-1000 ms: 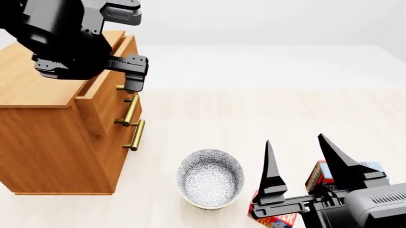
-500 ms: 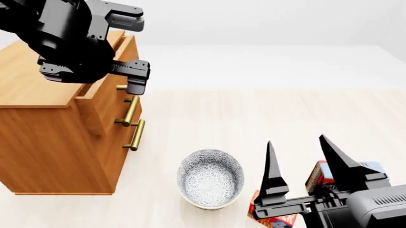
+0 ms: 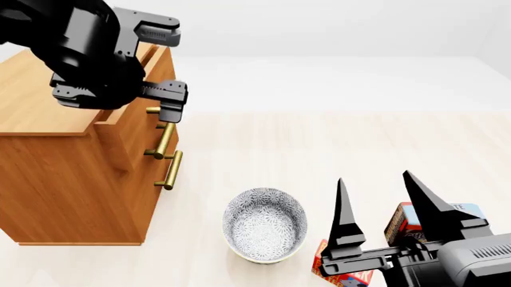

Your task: Put the butter at the back in the top drawer of the cabinet and close it.

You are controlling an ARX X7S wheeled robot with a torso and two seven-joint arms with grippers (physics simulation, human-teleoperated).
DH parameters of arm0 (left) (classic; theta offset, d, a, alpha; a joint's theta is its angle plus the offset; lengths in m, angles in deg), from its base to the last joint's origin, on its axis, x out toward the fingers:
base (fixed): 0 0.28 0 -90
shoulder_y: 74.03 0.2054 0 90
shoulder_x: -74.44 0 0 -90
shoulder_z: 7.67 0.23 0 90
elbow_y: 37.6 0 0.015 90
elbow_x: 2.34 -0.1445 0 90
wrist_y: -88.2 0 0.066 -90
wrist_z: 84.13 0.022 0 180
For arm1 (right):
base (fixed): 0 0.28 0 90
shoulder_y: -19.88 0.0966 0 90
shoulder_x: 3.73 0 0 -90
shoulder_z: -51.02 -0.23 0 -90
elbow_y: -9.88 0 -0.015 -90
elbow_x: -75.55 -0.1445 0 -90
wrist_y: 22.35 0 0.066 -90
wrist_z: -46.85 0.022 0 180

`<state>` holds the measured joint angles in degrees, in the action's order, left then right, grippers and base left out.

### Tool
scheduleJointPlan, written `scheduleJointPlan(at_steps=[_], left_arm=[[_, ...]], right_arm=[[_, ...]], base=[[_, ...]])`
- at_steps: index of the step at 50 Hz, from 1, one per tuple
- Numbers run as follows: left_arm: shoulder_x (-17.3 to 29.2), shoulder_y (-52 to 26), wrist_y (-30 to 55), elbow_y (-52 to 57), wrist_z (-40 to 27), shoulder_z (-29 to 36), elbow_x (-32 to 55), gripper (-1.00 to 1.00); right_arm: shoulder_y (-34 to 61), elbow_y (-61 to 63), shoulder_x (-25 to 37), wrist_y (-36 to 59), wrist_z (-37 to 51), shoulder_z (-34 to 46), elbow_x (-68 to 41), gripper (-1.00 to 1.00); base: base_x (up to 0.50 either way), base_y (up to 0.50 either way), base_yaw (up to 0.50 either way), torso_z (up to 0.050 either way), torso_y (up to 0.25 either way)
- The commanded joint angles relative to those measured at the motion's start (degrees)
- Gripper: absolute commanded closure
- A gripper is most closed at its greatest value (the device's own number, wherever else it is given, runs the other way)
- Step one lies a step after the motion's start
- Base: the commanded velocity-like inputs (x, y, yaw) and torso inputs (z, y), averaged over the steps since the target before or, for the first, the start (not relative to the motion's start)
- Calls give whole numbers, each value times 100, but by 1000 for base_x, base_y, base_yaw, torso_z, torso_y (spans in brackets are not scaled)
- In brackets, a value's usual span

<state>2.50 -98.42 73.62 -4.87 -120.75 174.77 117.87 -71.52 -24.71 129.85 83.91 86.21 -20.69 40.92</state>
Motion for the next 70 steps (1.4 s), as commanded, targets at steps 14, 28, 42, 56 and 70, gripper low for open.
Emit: scheduleJointPlan(at_steps=[14, 28, 42, 56, 70], left_arm=[[-230, 115, -24, -439, 496, 247, -396, -100], [-436, 187, -22, -826, 1003, 439, -680, -100], [-395, 164, 11, -708, 952, 354, -550, -100], [-449, 104, -5, -397, 626, 186, -290, -100], [-647, 18, 11, -353, 538, 96, -141, -100]], right_arm=[[30, -40, 34, -44, 21, 43, -12, -100], [7, -41, 63, -90, 37, 54, -10, -100], [4, -20, 99, -101, 76, 65, -30, -100], [-71, -97, 131, -241, 51, 39, -21, -100], [-199, -147, 209, -432, 22, -63, -84, -100]], base=[[0, 0, 0, 0, 0], [0, 0, 0, 0, 0], [0, 0, 0, 0, 0], [0, 0, 0, 0, 0], [0, 0, 0, 0, 0]])
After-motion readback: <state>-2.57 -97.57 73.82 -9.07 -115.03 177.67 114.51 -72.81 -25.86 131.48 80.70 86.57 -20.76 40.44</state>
